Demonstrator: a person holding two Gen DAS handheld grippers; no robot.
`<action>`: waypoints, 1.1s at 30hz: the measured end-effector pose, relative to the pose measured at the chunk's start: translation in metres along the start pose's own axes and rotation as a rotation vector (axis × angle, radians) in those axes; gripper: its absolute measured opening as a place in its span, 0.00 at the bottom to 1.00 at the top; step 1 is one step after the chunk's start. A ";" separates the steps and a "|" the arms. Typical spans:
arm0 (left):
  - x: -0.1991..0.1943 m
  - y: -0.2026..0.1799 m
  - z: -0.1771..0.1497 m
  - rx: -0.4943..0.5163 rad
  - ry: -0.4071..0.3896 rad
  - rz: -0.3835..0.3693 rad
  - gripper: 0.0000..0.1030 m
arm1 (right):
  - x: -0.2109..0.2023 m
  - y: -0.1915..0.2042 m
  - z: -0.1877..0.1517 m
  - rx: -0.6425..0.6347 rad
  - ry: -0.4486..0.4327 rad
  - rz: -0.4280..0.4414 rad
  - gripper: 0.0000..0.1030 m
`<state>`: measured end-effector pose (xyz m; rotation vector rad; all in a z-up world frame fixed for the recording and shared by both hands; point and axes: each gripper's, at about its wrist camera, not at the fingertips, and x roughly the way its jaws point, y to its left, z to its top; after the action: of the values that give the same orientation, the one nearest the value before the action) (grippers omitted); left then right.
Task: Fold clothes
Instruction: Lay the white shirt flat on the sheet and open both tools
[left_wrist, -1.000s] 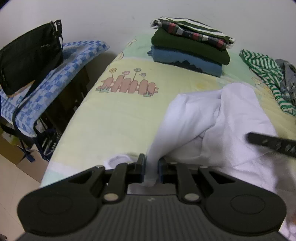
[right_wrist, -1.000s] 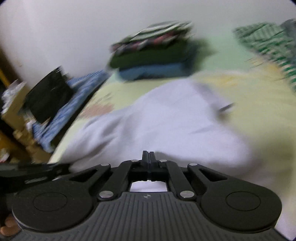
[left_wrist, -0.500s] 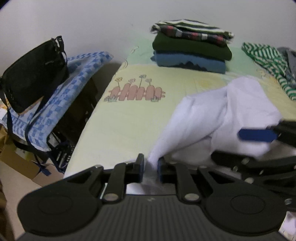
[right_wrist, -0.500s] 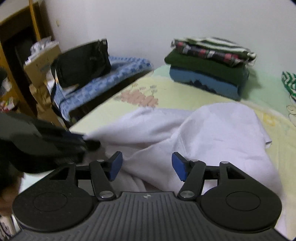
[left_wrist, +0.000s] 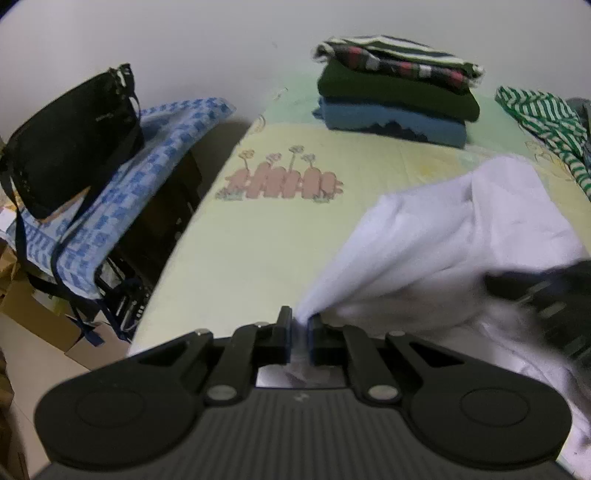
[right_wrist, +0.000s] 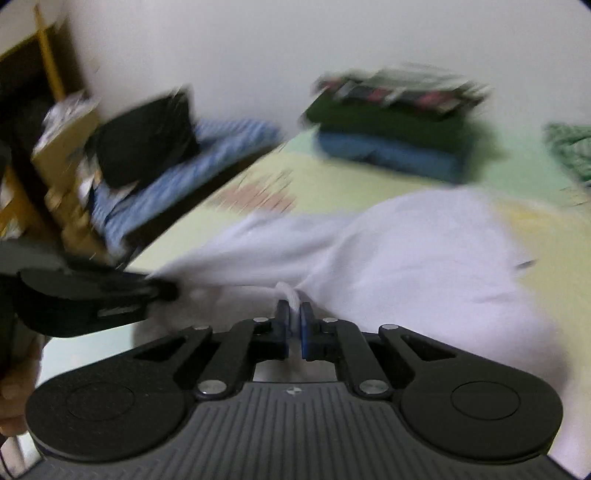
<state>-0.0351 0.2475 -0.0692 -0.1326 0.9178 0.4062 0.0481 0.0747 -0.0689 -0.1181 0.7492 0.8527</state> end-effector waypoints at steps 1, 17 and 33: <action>-0.001 0.000 0.001 0.000 -0.004 -0.001 0.05 | -0.012 -0.012 0.000 0.036 -0.021 -0.027 0.05; 0.005 -0.044 0.058 0.082 -0.060 -0.070 0.05 | -0.149 -0.251 -0.025 0.568 -0.213 -0.561 0.04; 0.040 -0.092 0.074 0.170 -0.004 -0.062 0.37 | -0.110 -0.299 -0.025 0.449 -0.109 -0.667 0.34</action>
<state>0.0778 0.1958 -0.0611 -0.0045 0.9377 0.2697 0.2031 -0.2045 -0.0742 0.0786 0.7182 0.0475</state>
